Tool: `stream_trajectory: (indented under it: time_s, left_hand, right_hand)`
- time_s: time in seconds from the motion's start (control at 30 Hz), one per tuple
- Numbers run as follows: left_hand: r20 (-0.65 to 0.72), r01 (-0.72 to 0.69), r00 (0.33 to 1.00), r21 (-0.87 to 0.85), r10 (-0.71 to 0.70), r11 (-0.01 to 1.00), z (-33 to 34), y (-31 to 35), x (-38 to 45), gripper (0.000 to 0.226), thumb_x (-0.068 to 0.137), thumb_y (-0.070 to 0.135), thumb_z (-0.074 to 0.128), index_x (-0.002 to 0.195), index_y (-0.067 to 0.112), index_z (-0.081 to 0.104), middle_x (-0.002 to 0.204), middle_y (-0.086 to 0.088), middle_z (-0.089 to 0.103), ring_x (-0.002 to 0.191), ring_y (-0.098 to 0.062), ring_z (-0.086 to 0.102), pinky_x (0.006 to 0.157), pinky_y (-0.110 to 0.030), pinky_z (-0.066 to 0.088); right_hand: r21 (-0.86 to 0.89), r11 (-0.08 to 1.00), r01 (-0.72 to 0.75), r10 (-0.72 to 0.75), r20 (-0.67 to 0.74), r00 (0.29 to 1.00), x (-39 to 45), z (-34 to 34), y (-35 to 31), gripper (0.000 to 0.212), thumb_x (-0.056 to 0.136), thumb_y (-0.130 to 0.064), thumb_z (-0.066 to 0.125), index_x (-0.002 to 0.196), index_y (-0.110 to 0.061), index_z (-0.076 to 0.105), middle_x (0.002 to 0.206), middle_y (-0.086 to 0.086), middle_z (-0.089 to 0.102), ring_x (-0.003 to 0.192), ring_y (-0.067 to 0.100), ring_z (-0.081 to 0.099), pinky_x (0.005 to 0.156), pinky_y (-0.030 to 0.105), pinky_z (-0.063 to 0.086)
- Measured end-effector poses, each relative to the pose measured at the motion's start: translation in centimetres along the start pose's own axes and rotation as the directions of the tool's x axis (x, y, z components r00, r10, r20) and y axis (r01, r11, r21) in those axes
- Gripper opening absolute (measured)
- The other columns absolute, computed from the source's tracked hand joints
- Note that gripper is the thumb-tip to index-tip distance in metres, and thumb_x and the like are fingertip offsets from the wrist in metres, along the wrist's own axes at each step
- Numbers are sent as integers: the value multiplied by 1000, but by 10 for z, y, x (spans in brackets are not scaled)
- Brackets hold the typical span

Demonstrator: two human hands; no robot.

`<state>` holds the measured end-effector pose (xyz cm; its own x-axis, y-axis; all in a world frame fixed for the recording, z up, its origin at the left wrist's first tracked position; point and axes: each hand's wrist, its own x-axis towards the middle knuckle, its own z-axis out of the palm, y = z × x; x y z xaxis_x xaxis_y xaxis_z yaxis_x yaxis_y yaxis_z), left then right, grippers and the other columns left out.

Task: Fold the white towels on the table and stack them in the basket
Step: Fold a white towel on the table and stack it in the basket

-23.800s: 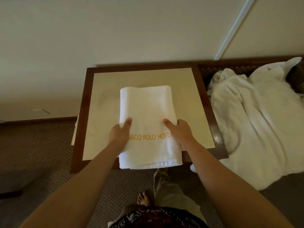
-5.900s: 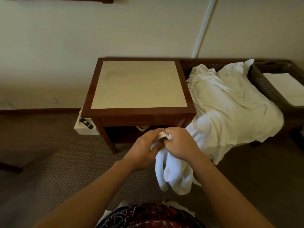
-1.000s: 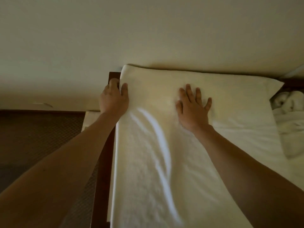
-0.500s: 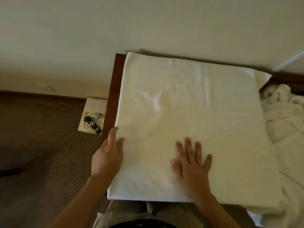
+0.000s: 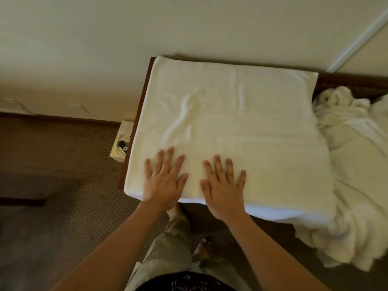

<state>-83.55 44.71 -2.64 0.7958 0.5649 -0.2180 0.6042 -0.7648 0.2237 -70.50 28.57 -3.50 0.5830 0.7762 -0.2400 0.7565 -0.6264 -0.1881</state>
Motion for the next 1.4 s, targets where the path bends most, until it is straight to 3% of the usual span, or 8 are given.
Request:
stream_trajectory:
  time_s: [0.13, 0.37, 0.53, 0.7, 0.87, 1.1, 1.23, 1.4]
  left_hand:
    - [-42, 119, 992, 37, -118, 992, 2, -39, -19, 71, 99, 66, 3, 163, 36, -4, 170, 4, -16, 156, -21, -17, 127, -51, -6]
    - [-35, 363, 931, -45, -364, 931, -4, -32, -33, 67, 106, 51, 20, 165, 21, 7, 172, -7, -8, 157, -34, -11, 125, -59, -6]
    - [-46, -27, 999, -79, 24, 996, 3, 62, -38, 62, 103, 49, 24, 161, 28, 21, 172, -7, -3, 157, -35, -8, 125, -56, -6]
    - [90, -304, 949, 7, 302, 953, 8, 132, -18, 59, 107, 47, 30, 162, 32, 15, 171, -2, -16, 156, -30, -16, 125, -56, -6]
    - [174, -302, 940, 32, 292, 953, 18, 135, -2, 57, 106, 50, 33, 160, 34, 23, 172, -3, -3, 157, -31, -4, 126, -53, 6]
    - [3, -284, 959, -85, 285, 955, 20, 146, 10, 40, 94, 38, 58, 132, 27, 60, 154, -5, 42, 145, -33, 33, 116, -54, 31]
    - [-27, -421, 907, -122, 421, 899, 24, 170, 30, 38, 93, 32, 59, 131, 27, 60, 155, -5, 40, 148, -35, 30, 117, -57, 30]
    - [-23, -542, 837, -178, 547, 822, 32, 208, 33, 37, 90, 24, 63, 127, 25, 62, 155, -7, 41, 148, -37, 29, 116, -59, 28]
  right_hand:
    - [18, 969, -248, 247, 26, 969, -31, -11, 85, 60, 104, -59, 2, 161, -43, -7, 170, -10, -16, 157, 23, -15, 120, 65, -4]
    - [103, 732, -674, 678, -3, 735, -85, -30, 167, 63, 106, -51, 11, 164, -29, -2, 171, -5, -16, 157, 28, -13, 119, 69, -2]
    - [229, 788, -572, 594, -33, 804, -81, -15, 124, 56, 108, -40, 28, 162, -31, 15, 172, -3, -1, 158, 24, -7, 118, 69, 2]
    - [455, 548, -702, 799, -37, 600, -84, -25, 153, 57, 106, -42, 37, 160, -30, 21, 172, 1, 5, 157, 25, 4, 119, 67, 9]
    - [774, 272, -572, 839, 101, 535, -94, -33, 196, 70, 105, -42, 47, 163, -17, 17, 169, 8, 21, 152, 30, 28, 122, 51, 26]
    - [916, -283, -286, 826, 384, 412, -88, -35, 206, 54, 109, -46, 39, 156, -19, 39, 153, 4, 45, 134, 24, 45, 110, 39, 38]
    - [894, -401, -201, 796, 449, 407, -87, -29, 222, 63, 102, -61, 43, 155, -27, 41, 156, -3, 45, 140, 25, 43, 120, 47, 33]
    - [857, -448, -255, 754, 515, 407, -96, -31, 236, 57, 100, -61, 48, 145, -27, 53, 139, -3, 57, 127, 25, 53, 102, 45, 38]
